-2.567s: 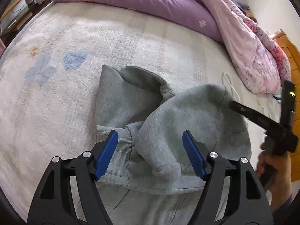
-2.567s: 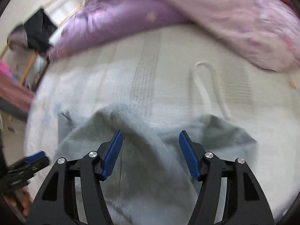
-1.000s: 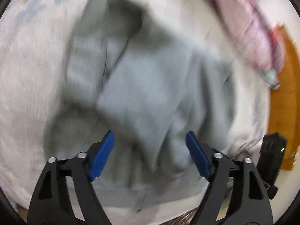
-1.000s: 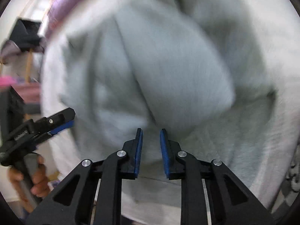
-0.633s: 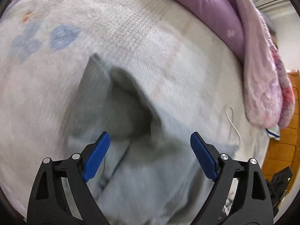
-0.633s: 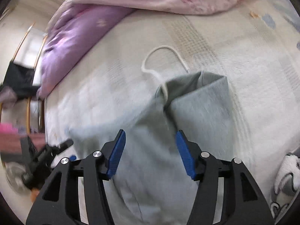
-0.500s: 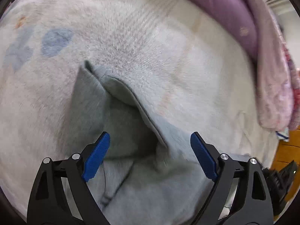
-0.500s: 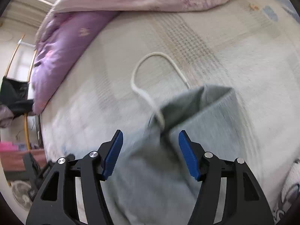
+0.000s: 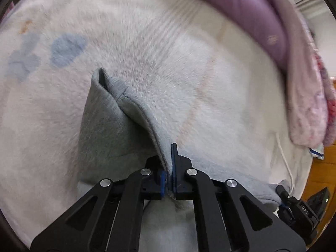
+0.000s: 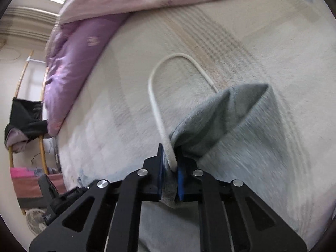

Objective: Fold large clothes

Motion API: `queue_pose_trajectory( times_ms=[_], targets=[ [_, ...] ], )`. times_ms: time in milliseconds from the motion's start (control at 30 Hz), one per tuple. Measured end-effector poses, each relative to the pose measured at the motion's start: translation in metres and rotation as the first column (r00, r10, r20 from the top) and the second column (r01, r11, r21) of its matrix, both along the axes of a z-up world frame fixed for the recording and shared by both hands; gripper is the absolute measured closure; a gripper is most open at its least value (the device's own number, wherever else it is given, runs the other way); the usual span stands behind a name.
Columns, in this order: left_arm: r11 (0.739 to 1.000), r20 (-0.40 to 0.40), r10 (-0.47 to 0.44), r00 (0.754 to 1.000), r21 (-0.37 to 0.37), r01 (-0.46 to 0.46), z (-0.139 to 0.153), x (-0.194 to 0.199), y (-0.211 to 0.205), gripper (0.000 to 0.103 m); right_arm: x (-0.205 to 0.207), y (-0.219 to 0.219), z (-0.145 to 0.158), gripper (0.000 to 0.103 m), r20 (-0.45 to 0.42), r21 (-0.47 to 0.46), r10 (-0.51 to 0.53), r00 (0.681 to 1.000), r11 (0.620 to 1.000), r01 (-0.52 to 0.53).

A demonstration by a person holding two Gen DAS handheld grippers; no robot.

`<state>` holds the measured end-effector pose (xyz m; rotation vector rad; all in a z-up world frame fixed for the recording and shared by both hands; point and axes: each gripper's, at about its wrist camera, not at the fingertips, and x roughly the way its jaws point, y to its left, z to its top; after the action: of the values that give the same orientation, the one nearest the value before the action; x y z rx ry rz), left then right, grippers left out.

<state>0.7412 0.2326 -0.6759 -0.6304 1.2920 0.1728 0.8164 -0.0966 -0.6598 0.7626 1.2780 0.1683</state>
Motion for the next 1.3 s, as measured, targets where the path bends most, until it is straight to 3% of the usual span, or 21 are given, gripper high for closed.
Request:
queue_pose_trajectory(
  times_ms=[133,300,433,667,800,900,1000,1100,1133,1167,1200,1300],
  targets=[
    [0.999,0.077,0.017,0.997,-0.052,-0.013,0.042,-0.056,0.009,0.099,-0.044,-0.009,0.036,0.095,0.063,0.034,0.014,0.998,0.999,-0.016],
    [0.998,0.107,-0.006,0.994,-0.059,0.012,0.083,-0.119,0.007,0.099,-0.115,-0.016,0.078,0.095,0.081,0.019,0.061,0.995,0.998,-0.063],
    [0.997,0.076,-0.019,0.997,-0.068,0.024,0.08,-0.181,-0.008,0.099,-0.178,-0.023,0.085,0.095,0.021,-0.017,0.088,0.996,0.996,-0.088],
    [0.997,-0.109,-0.023,0.994,-0.075,0.015,0.017,-0.276,-0.014,0.099,-0.27,-0.025,0.035,0.095,-0.152,-0.065,0.073,0.986,0.994,-0.083],
    [0.998,-0.193,-0.008,0.981,-0.067,-0.005,-0.028,-0.301,-0.017,0.099,-0.303,-0.027,-0.019,0.095,-0.269,-0.062,0.05,0.962,0.996,-0.069],
    [0.996,-0.223,0.035,0.974,-0.067,-0.051,-0.049,-0.311,-0.017,0.098,-0.318,-0.025,-0.051,0.095,-0.308,-0.068,0.033,0.951,0.996,-0.057],
    [0.998,-0.22,0.027,0.975,-0.048,-0.039,-0.058,-0.308,-0.023,0.089,-0.319,-0.027,-0.063,0.092,-0.32,-0.047,-0.016,0.947,0.999,0.001],
    [0.998,-0.212,0.01,0.977,-0.065,-0.024,-0.054,-0.302,-0.027,0.081,-0.313,-0.024,-0.051,0.08,-0.33,-0.077,0.019,0.944,0.996,-0.047],
    [0.995,-0.202,0.01,0.979,-0.096,-0.03,-0.05,-0.303,-0.026,0.062,-0.311,-0.021,-0.043,0.062,-0.33,-0.102,0.033,0.944,0.992,-0.07],
    [0.992,-0.19,0.021,0.982,-0.116,-0.043,-0.045,-0.303,-0.026,0.037,-0.31,-0.019,-0.033,0.051,-0.33,-0.138,0.047,0.943,0.986,-0.098],
    [0.992,-0.179,0.03,0.983,-0.118,-0.052,-0.039,-0.306,-0.022,0.03,-0.311,-0.016,-0.019,0.051,-0.324,-0.178,0.065,0.944,0.976,-0.128],
    [0.992,-0.152,0.039,0.988,-0.115,-0.057,-0.022,-0.314,-0.014,0.029,-0.31,-0.001,0.014,0.051,-0.325,-0.235,0.123,0.938,0.95,-0.206]
  ],
)
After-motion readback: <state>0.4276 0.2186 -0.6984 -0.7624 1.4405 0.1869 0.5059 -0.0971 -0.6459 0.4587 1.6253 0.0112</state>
